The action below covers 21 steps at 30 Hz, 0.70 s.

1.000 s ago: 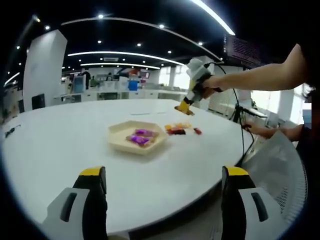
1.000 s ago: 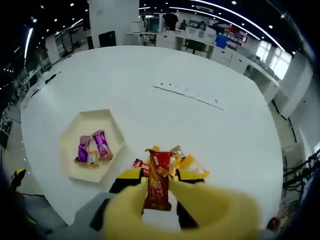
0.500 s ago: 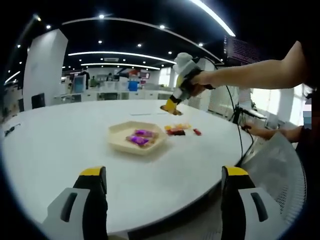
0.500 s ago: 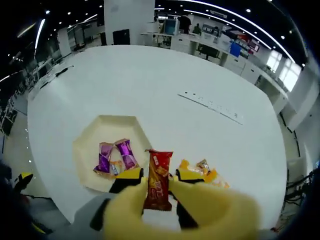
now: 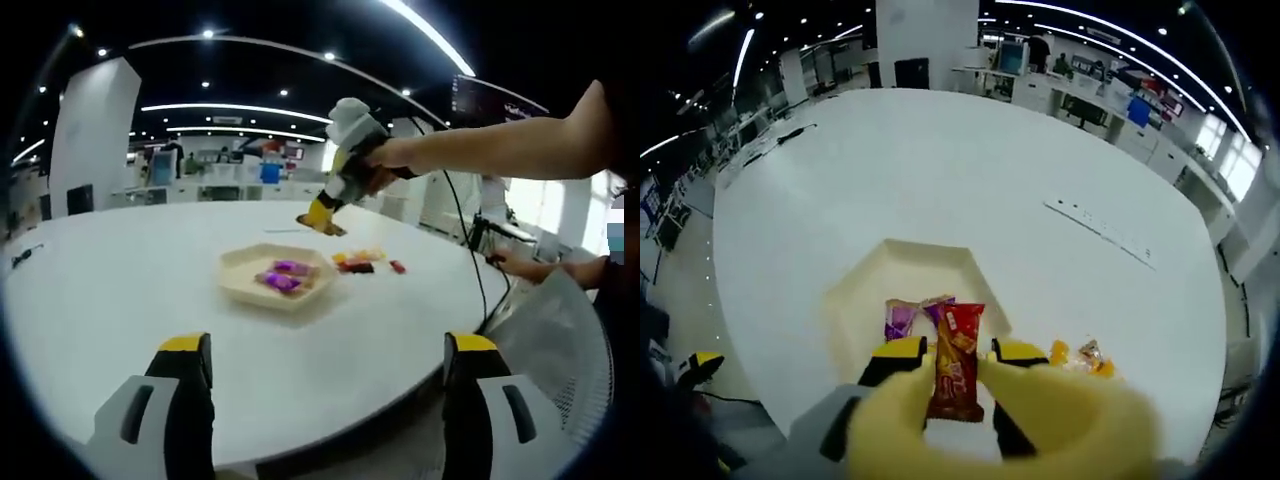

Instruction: Place the target food into the container with the food tongs after gripping and lifting it, then release it inside without dropping or visibly crushing the food.

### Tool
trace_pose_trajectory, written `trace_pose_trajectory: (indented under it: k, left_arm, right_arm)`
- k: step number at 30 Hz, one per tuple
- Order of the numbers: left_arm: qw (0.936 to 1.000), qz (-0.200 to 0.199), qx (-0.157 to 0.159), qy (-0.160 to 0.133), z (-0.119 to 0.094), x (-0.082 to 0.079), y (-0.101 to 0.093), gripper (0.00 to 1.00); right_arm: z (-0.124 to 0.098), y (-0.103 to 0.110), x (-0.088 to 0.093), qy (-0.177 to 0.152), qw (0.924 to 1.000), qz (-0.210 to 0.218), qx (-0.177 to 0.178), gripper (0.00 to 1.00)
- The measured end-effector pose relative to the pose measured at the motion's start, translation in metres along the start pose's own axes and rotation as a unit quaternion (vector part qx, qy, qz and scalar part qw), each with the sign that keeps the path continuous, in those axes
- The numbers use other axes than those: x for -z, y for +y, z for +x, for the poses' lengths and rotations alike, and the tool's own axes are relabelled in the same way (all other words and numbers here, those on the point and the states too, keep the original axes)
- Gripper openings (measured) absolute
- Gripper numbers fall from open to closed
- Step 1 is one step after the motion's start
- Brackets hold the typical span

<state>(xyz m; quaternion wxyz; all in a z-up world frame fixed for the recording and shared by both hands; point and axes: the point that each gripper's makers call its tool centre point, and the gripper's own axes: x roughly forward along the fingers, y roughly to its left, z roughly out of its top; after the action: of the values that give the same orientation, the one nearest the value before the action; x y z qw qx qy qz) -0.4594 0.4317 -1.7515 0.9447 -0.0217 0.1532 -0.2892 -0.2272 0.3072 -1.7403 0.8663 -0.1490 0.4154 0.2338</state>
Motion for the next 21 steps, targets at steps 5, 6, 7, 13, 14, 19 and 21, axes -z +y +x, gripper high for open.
trace_pose_trajectory:
  k: [5,6,7,13,14,19,21]
  left_arm:
    - [1.0000,0.003,0.001,0.001,0.000,0.000,0.000,0.93]
    - [1.0000,0.005,0.002,0.002,0.000,0.001,-0.001,0.93]
    - [0.9999,0.010,0.003,0.004,0.000,0.001,-0.001,0.94]
    - [0.9999,0.012,0.005,0.002,0.002,0.000,-0.002,0.96]
    - [0.9999,0.012,0.006,0.002,0.002,0.000,-0.002,0.96]
    - [0.9999,0.010,0.005,-0.001,0.002,0.000,-0.002,0.96]
    - [0.9999,0.010,0.005,-0.001,0.002,-0.001,-0.001,0.96]
  right_arm:
    - [0.003,0.013,-0.008,-0.003,0.9999,-0.008,-0.010,0.24]
    - [0.003,0.014,-0.008,-0.002,0.9999,-0.010,-0.012,0.24]
    - [0.004,0.016,-0.009,-0.001,0.9998,-0.011,-0.015,0.24]
    - [0.005,0.021,-0.017,-0.002,0.9997,-0.016,-0.020,0.24]
    - [0.004,0.021,-0.019,-0.004,0.9997,-0.017,-0.020,0.24]
    - [0.002,0.027,-0.032,-0.030,0.9988,-0.007,-0.038,0.28]
    - [0.002,0.027,-0.032,-0.027,0.9990,-0.013,-0.034,0.28]
